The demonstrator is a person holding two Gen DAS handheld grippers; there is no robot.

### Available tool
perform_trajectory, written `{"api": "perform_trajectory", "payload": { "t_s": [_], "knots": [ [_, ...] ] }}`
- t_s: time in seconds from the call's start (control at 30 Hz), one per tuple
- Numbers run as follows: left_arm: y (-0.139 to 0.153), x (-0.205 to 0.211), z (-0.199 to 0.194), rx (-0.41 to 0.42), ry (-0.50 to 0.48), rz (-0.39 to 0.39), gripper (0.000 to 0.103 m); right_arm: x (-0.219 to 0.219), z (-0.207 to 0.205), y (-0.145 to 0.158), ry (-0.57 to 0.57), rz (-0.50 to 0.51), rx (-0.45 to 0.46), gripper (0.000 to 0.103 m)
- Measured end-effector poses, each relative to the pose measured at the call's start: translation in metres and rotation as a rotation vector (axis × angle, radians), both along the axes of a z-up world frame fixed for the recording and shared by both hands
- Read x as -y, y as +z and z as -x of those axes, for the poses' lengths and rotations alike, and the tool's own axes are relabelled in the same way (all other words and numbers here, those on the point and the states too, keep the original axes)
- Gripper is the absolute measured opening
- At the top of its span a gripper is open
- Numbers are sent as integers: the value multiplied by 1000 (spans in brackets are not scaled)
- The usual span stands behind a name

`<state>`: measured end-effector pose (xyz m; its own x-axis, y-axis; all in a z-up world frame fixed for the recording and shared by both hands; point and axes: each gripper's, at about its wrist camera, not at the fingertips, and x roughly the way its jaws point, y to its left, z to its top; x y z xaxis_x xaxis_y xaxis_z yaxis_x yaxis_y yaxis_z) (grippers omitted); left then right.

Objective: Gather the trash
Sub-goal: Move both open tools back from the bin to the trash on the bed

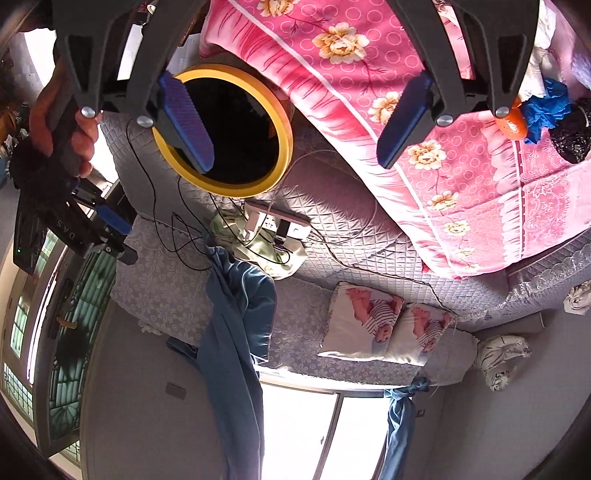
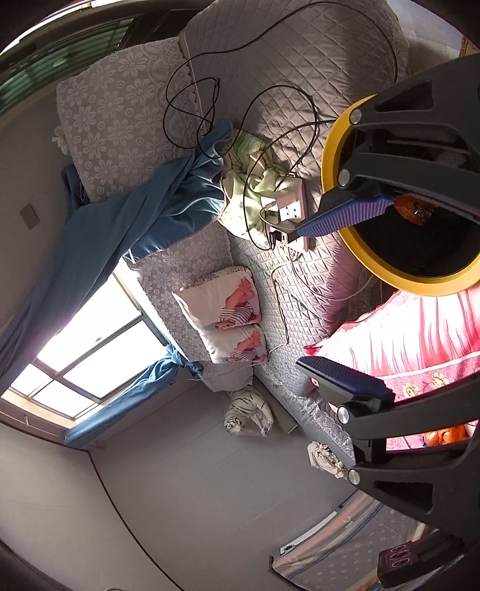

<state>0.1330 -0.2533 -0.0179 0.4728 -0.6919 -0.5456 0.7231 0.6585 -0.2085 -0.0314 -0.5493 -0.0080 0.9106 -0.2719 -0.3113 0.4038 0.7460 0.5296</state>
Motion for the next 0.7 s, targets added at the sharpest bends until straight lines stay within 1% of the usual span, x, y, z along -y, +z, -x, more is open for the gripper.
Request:
{"api": "perform_trajectory", "payload": {
  "t_s": [0.03, 0.07, 0.27, 0.4, 0.5, 0.6, 0.7],
  "knots": [
    [2, -10, 1, 13, 27, -2, 95, -7, -4, 1, 17, 8, -1, 68],
    [4, -21, 1, 24, 54, -2, 95, -15, -9, 3, 35, 16, -2, 69],
    [6, -86, 6, 64, 199, -21, 95, -67, -35, 8, 169, 55, 20, 85],
    [6, -137, 13, 141, 317, -74, 95, -104, -48, 11, 271, 98, 30, 93],
    [4, -175, 18, 178, 404, -127, 95, -130, -56, 12, 336, 125, 32, 95],
    [0, -215, 23, 153, 502, -150, 95, -153, -62, 12, 395, 149, 27, 95],
    [-6, -253, 31, 116, 586, -133, 95, -174, -67, 12, 441, 177, 17, 95]
  ]
}}
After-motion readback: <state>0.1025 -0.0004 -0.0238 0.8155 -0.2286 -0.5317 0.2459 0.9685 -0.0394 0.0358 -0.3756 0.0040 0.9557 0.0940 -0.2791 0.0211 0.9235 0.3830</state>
